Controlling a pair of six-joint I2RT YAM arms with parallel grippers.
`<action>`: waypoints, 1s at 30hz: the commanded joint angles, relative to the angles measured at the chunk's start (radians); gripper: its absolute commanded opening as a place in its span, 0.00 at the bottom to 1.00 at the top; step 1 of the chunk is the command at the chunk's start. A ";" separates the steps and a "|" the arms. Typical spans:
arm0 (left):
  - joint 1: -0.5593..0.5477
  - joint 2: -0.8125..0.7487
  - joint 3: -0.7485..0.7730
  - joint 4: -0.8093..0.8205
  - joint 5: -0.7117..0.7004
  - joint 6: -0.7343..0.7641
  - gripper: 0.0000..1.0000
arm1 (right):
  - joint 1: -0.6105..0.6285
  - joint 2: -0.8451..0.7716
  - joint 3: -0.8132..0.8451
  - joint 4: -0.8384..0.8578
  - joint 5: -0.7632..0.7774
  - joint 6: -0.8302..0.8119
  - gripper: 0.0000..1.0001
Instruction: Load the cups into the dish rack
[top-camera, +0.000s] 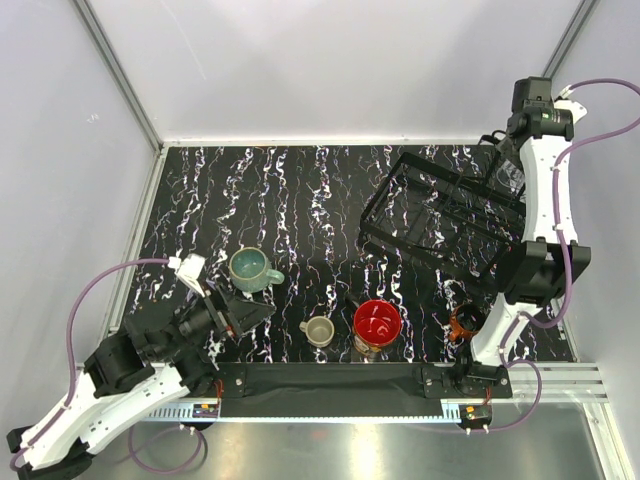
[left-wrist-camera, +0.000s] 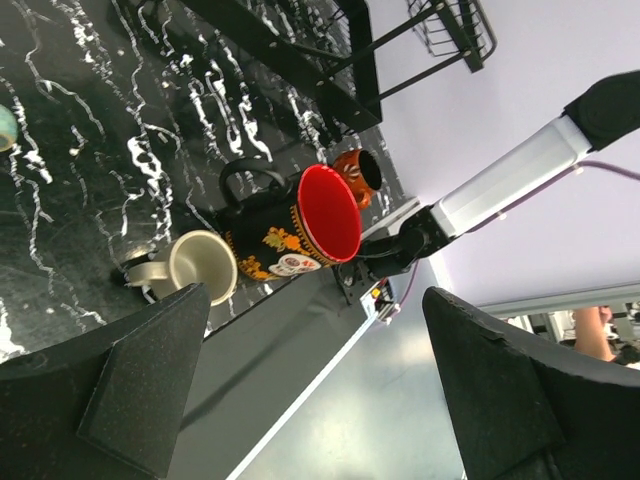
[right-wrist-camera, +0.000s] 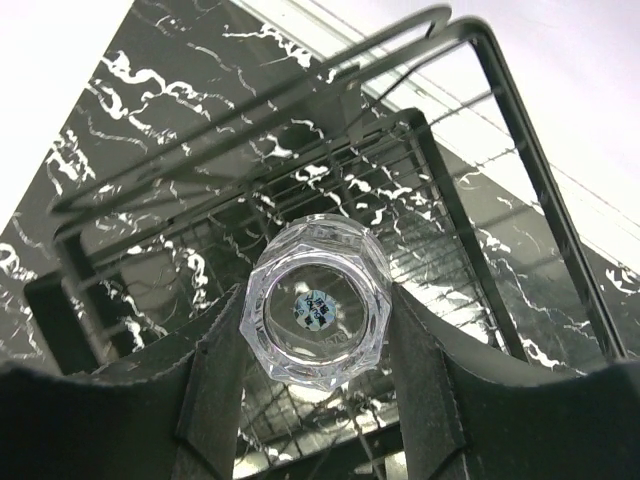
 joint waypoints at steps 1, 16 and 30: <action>-0.003 0.012 0.052 -0.013 -0.009 0.041 0.94 | -0.022 0.022 0.009 0.058 0.011 -0.020 0.01; -0.003 0.076 0.083 -0.018 0.035 0.096 0.89 | -0.037 0.094 0.047 0.065 -0.055 -0.111 0.39; -0.003 0.266 0.108 0.013 0.186 0.114 0.72 | -0.036 -0.066 0.040 -0.054 -0.164 -0.066 1.00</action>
